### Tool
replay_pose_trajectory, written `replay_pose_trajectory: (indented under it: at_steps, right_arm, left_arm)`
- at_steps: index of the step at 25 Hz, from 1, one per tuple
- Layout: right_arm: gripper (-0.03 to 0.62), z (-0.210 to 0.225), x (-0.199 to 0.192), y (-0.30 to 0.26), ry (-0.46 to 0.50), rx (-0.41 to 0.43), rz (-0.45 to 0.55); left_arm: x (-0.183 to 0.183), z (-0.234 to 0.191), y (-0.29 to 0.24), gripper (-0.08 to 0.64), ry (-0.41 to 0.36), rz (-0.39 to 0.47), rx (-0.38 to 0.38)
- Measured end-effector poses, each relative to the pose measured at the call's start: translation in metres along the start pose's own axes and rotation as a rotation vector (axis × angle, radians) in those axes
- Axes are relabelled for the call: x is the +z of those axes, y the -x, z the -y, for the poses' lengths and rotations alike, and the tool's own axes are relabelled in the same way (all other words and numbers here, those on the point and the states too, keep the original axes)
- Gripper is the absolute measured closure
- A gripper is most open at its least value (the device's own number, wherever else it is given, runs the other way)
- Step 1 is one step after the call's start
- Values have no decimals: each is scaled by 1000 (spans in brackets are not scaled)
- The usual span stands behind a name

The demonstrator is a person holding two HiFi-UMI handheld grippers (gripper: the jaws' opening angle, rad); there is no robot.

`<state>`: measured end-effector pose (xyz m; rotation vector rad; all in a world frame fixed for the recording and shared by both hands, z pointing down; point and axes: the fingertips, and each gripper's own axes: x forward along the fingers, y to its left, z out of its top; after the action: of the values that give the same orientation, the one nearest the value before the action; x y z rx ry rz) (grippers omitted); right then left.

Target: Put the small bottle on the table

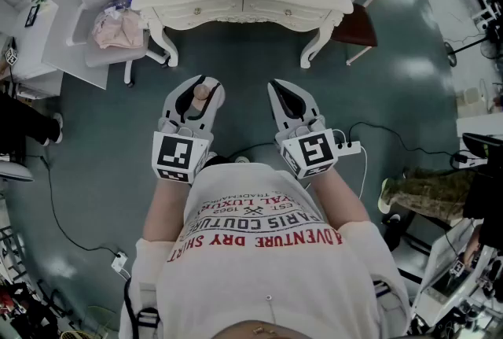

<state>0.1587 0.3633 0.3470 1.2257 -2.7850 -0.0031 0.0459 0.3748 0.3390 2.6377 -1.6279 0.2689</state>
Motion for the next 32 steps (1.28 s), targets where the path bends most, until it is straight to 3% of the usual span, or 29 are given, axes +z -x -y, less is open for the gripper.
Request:
replay_pose_trajectory:
  at_steps: [21, 32]
  right_arm:
    - [594, 17, -10, -24, -69, -35, -11]
    - [594, 76, -12, -118, -71, -75, -23]
  left_arm:
    - [-5, -29, -24, 432, 10, -7, 5]
    - [-7, -98, -112, 432, 17, -18, -33]
